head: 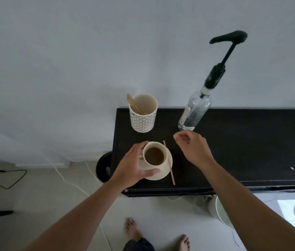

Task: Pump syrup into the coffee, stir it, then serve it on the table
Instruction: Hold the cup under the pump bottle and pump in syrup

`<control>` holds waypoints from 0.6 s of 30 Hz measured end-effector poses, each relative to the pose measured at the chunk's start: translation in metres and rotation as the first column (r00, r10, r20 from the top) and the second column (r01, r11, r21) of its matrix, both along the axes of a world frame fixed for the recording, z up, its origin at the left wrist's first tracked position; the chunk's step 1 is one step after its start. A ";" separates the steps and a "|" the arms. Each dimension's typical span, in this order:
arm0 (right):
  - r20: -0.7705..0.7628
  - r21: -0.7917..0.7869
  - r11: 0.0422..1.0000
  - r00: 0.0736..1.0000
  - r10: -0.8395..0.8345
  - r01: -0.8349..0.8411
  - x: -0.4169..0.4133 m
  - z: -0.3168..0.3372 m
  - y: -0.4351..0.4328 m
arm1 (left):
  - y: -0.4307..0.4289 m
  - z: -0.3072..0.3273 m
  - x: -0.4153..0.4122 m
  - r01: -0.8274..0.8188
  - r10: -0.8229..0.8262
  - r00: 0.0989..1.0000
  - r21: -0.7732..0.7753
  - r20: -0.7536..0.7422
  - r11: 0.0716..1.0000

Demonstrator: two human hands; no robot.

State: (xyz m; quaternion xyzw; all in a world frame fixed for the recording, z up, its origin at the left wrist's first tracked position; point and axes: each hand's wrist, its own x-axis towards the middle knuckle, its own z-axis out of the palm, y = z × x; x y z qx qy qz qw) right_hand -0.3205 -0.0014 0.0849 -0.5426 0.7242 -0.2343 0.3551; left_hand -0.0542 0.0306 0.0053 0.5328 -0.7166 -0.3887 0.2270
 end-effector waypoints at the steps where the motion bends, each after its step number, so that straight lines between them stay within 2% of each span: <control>1: -0.015 -0.028 0.999 1.000 0.022 -0.022 0.000 0.008 0.000 | -0.002 0.001 -0.002 0.004 -0.004 1.000 0.004 -0.015 1.000; 8: -0.126 -0.292 0.941 0.982 0.143 -0.174 -0.005 0.086 -0.006 | -0.007 0.014 -0.013 -0.020 0.018 0.997 -0.024 -0.071 1.000; 14: -0.235 -0.514 0.810 0.954 0.185 -0.284 -0.022 0.164 -0.023 | -0.016 0.064 -0.032 -0.065 0.055 0.991 -0.082 -0.126 0.995; 18: -0.262 -0.655 0.688 0.948 0.181 -0.312 -0.032 0.218 -0.034 | -0.032 0.109 -0.047 -0.080 0.062 0.989 -0.132 -0.134 0.988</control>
